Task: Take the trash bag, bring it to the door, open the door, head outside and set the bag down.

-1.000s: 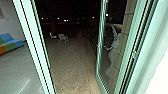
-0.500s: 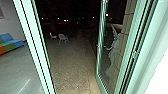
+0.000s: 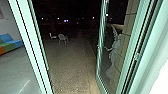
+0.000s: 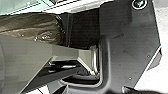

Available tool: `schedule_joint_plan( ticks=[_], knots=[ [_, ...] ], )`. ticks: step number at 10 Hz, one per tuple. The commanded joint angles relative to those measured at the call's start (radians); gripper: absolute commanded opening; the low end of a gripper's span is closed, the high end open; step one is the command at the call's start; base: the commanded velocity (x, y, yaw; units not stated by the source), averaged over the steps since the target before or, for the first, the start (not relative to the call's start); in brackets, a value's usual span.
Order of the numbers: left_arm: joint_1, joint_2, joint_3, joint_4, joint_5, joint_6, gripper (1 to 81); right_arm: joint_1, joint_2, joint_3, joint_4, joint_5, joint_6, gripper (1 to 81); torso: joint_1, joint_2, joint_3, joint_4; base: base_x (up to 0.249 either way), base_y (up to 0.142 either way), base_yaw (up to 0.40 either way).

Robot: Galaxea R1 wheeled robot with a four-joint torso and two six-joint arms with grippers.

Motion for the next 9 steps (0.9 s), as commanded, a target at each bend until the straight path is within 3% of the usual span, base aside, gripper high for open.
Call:
schedule_joint_plan(
  ticks=[1, 9],
  knots=[
    [-0.050, -0.003, 0.007, -0.009, 0.075, 0.002, 1.0, 0.038, 0.009, 0.013, -0.012, -0.056, -0.001, 81.1, 0.000, 0.000, 0.000, 0.000, 0.110, 0.000, 0.000],
    [-0.050, -0.003, 0.007, -0.007, 0.075, 0.004, 1.0, 0.033, 0.011, 0.013, -0.013, -0.056, -0.001, 81.1, 0.000, 0.000, 0.000, 0.000, 0.117, 0.000, 0.000]
  ],
)
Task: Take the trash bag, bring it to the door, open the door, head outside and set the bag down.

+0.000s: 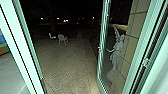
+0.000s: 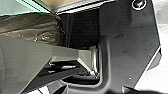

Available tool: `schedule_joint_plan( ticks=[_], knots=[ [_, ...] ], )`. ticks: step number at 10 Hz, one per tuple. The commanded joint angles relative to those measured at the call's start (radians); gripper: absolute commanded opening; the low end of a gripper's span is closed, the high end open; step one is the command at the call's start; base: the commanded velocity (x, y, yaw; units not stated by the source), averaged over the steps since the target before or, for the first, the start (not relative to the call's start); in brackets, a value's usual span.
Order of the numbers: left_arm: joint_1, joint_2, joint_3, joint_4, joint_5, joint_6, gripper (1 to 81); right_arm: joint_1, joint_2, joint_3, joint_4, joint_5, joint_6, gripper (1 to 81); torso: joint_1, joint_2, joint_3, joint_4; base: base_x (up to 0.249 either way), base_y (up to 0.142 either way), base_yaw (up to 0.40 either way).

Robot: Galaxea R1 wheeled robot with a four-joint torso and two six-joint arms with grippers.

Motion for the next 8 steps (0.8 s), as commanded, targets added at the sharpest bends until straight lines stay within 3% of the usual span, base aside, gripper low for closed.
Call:
schedule_joint_plan(
  ticks=[1, 8],
  knots=[
    [-0.053, -0.003, 0.007, -0.008, 0.073, 0.004, 1.0, 0.034, 0.011, 0.013, -0.014, -0.059, -0.002, 81.1, 0.000, 0.000, 0.000, 0.000, 0.123, 0.000, 0.000],
    [-0.050, -0.001, 0.007, -0.004, 0.073, 0.005, 1.0, 0.026, 0.011, 0.013, -0.012, -0.056, -0.002, 81.1, 0.000, 0.000, 0.000, 0.000, 0.123, 0.000, 0.000]
  ],
)
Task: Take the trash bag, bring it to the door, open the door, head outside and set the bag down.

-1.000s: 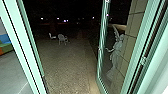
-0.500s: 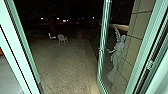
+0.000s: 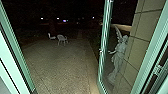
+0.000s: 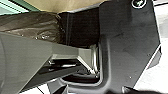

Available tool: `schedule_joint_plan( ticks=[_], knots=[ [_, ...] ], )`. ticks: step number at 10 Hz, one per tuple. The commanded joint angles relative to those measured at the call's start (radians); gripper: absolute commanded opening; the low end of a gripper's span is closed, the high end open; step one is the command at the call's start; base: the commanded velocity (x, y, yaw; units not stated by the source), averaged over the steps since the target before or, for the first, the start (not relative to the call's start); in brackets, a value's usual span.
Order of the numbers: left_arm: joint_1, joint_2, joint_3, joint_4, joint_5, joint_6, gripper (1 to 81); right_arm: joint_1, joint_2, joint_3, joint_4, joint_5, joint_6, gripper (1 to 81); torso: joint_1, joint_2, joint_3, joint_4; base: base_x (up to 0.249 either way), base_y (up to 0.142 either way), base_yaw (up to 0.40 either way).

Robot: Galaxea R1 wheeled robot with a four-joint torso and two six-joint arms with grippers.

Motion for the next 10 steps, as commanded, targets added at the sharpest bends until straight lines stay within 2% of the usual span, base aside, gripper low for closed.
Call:
schedule_joint_plan(
  ticks=[1, 10],
  knots=[
    [-0.050, -0.002, 0.007, -0.005, 0.074, 0.005, 1.0, 0.032, 0.009, 0.013, -0.012, -0.058, -0.002, 81.1, 0.000, 0.000, 0.000, 0.000, 0.123, 0.000, 0.000],
    [-0.050, -0.001, 0.007, -0.001, 0.074, 0.005, 1.0, 0.035, 0.008, 0.010, -0.012, -0.058, -0.005, 81.1, -0.001, 0.000, 0.000, 0.000, 0.108, 0.000, 0.000]
  ],
)
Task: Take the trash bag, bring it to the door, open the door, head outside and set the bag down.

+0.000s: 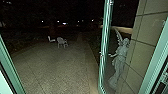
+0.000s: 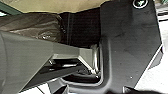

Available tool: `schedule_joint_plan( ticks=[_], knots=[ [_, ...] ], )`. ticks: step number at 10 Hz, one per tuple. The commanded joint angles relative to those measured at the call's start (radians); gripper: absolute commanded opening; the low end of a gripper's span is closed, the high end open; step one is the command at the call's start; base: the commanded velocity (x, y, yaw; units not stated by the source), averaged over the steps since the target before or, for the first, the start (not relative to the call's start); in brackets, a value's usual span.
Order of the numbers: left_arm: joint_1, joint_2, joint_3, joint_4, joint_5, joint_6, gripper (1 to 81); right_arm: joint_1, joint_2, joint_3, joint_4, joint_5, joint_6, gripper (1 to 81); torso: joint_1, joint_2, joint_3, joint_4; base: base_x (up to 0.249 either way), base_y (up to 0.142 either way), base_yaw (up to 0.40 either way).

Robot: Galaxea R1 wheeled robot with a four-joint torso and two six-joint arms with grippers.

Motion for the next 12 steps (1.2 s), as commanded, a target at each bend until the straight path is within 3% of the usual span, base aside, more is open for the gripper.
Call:
schedule_joint_plan(
  ticks=[1, 12],
  knots=[
    [-0.054, -0.008, 0.009, 0.000, 0.073, 0.005, 1.0, 0.040, 0.008, 0.013, -0.011, -0.059, -0.004, 81.1, 0.000, 0.000, 0.000, 0.000, 0.104, 0.000, 0.000],
    [-0.054, -0.008, 0.009, 0.000, 0.072, 0.005, 1.0, 0.037, 0.010, 0.013, -0.011, -0.057, -0.004, 81.1, 0.001, -0.001, 0.000, 0.000, 0.111, 0.000, 0.000]
  ],
)
